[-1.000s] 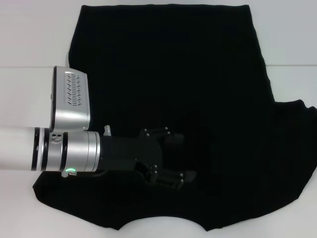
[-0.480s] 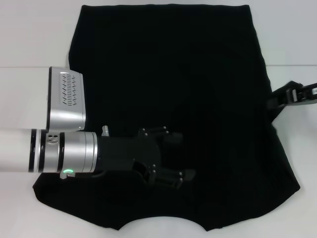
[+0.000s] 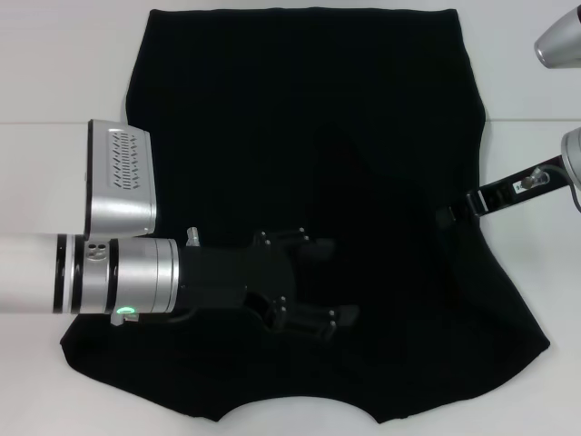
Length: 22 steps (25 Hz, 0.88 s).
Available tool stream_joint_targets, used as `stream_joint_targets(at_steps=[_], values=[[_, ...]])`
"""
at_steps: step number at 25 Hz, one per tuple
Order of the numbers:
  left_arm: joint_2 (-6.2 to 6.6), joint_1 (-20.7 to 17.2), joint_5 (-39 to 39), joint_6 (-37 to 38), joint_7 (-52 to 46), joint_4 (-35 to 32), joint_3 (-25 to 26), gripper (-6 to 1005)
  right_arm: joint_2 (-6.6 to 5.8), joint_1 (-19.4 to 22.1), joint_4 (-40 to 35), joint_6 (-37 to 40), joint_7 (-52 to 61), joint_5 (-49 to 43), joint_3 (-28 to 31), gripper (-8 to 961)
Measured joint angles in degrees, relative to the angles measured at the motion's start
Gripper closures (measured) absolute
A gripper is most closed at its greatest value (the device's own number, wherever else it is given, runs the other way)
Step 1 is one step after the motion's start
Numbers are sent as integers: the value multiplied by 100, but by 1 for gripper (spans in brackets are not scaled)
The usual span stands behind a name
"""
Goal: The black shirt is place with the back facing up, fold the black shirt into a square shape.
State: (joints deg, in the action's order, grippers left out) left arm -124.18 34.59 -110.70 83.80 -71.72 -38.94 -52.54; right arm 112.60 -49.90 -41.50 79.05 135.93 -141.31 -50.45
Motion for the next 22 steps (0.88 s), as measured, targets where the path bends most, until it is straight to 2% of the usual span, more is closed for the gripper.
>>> stream_joint_targets(at_steps=[7, 10, 15, 19, 22], values=[[8, 4, 6, -20, 0, 0, 16, 53, -23, 68, -13, 15, 3, 36, 210, 893], [9, 10, 6, -23, 0, -3, 83, 53, -57, 121, -20, 15, -36, 44, 432, 659], [30, -2, 5, 29, -77, -17, 348, 53, -114, 257, -30, 13, -316, 248, 864, 411], [88, -44, -41, 82, -574, -121, 496, 53, -124, 476, -4, 40, -689, 873, 983, 323], [158, -179, -83, 221, -1022, -318, 529, 54, -77, 682, 33, 64, -1130, 1356, 1009, 257]])
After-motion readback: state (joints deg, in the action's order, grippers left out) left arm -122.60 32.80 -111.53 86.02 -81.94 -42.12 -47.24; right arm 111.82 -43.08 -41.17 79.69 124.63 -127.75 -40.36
